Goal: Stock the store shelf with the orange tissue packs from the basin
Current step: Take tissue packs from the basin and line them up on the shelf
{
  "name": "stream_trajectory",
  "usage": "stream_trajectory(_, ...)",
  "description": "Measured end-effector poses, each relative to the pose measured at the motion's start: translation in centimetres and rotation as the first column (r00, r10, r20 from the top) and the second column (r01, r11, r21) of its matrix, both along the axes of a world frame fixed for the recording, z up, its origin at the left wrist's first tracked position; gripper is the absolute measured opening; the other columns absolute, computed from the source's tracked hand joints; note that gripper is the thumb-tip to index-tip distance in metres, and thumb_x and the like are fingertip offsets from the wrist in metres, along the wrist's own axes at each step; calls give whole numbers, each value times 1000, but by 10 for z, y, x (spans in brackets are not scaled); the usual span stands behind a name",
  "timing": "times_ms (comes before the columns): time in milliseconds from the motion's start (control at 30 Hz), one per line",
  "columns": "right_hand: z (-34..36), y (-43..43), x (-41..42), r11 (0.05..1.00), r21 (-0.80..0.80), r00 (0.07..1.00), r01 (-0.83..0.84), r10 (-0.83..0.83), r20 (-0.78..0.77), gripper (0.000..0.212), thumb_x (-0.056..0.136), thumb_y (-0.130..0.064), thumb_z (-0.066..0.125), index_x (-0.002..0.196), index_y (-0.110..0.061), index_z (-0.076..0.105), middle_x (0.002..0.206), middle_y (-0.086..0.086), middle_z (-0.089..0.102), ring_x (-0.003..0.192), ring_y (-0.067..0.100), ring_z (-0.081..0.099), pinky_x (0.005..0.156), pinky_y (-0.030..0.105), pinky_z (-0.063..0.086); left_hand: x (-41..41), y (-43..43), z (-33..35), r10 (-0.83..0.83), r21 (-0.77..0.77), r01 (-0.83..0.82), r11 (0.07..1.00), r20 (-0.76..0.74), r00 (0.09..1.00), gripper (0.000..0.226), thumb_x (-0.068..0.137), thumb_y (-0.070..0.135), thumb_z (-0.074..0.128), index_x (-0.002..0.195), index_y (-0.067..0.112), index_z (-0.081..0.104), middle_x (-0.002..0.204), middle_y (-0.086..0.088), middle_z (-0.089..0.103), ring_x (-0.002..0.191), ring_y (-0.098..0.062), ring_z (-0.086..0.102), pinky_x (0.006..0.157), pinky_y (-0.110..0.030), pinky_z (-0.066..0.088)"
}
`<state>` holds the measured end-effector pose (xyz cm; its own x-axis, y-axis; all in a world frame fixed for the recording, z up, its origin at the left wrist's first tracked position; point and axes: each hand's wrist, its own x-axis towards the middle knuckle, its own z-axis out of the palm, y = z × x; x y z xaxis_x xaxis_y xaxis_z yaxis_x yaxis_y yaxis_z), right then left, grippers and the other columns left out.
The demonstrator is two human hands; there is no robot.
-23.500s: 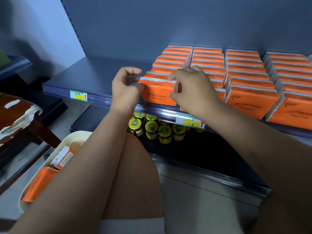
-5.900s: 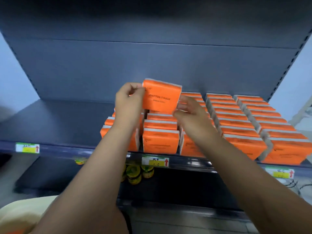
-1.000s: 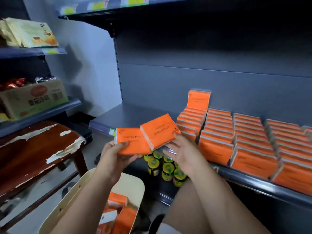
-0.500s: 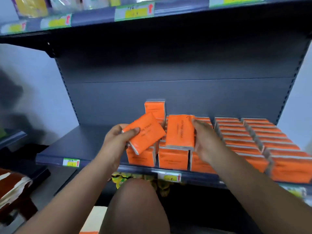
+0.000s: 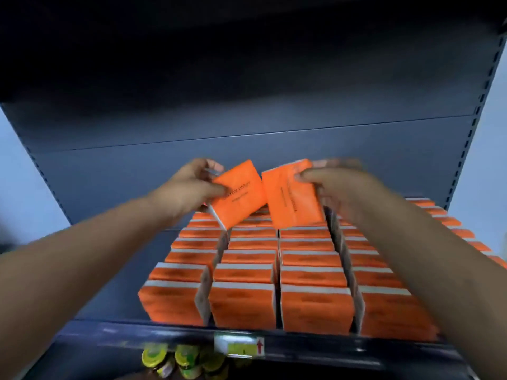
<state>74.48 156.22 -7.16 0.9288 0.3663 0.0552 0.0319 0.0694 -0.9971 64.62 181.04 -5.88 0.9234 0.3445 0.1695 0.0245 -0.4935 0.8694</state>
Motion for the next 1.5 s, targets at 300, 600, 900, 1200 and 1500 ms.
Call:
stream_trajectory(300,6,-2,75,978,-94,899,185,-130,418,26,80,-2,77,94,-22,70,90,0,76,78,12,74,74,33,59,105,-1,-3,-88,509,109,854,-66,994,32,83,-9,67,107,10,63,96,-4,66,73,-16,58,60,-21,49)
stream_trajectory(600,5,4,98,926,-288,756,244,5,655,37,74,-8,81,106,-23,72,97,-6,73,82,7,69,87,37,59,154,-3,-44,169,830,-59,555,-43,985,27,82,21,65,106,32,60,111,5,69,116,-30,59,92,-41,46)
stream_trajectory(900,-9,9,118,772,-388,549,503,60,833,40,78,-17,72,117,-24,69,111,6,66,102,28,63,86,40,53,161,-1,-53,17,927,-26,373,21,1000,36,79,3,56,111,17,64,115,-14,61,102,-43,60,82,-49,55)
stream_trajectory(1200,-31,33,119,612,-544,493,574,271,826,23,86,-9,66,108,-15,67,103,10,54,95,37,58,75,37,50,153,7,-54,40,965,-26,261,16,999,45,85,1,53,127,15,63,117,-16,62,104,-44,58,82,-44,51)
stream_trajectory(1500,-53,46,119,478,-587,465,654,359,810,23,92,-11,67,114,-16,66,101,8,68,103,33,58,73,34,45,149,-4,-60,112,956,-14,294,-20,993,48,87,11,58,135,15,58,126,-12,59,112,-40,55,88,-48,53)
